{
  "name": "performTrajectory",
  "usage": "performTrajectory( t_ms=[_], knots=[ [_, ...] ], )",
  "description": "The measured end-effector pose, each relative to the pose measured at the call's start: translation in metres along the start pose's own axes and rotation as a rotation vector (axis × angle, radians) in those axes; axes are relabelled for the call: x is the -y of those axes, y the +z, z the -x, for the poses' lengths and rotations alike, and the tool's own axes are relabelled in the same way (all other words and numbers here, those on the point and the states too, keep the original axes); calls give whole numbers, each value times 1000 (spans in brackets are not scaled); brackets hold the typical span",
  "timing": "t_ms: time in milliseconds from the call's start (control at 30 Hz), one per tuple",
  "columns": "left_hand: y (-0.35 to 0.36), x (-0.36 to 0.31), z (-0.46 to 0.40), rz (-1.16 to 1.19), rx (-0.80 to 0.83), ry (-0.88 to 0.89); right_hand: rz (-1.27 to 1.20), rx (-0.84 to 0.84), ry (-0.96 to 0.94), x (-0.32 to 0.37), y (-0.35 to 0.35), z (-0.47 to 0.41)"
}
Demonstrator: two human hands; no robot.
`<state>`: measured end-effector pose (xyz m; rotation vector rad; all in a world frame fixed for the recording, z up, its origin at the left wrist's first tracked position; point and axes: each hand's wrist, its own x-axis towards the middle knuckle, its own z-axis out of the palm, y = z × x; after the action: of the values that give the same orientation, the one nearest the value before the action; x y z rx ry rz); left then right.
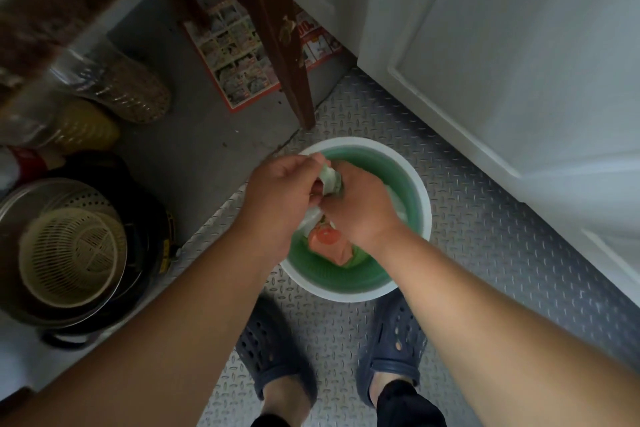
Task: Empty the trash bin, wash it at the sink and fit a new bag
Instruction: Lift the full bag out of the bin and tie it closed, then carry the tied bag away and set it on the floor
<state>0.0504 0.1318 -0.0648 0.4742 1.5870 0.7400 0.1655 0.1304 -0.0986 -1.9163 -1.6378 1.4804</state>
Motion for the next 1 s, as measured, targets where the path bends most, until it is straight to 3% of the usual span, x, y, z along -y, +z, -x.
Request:
performTrajectory(
  t_ms=[200, 433, 533, 667, 833, 1000],
  knots=[
    [-28, 11, 15, -25, -5, -198, 160, -31, 48, -1, -6, 2],
    [-79, 49, 93, -549, 84, -445, 530, 78, 179, 18, -21, 49],
    [-104, 49, 135, -840, 201, -463, 547, 134, 219, 42, -37, 63],
    [-136, 44, 191, -1082, 227, -515, 489, 100, 187, 74, -61, 88],
    [-156, 22, 265, -1162, 244, -540, 500, 49, 155, 122, -94, 147],
    [-175, -12, 349, -1124, 364, -550, 553, 53, 155, 169, -133, 216]
  ],
)
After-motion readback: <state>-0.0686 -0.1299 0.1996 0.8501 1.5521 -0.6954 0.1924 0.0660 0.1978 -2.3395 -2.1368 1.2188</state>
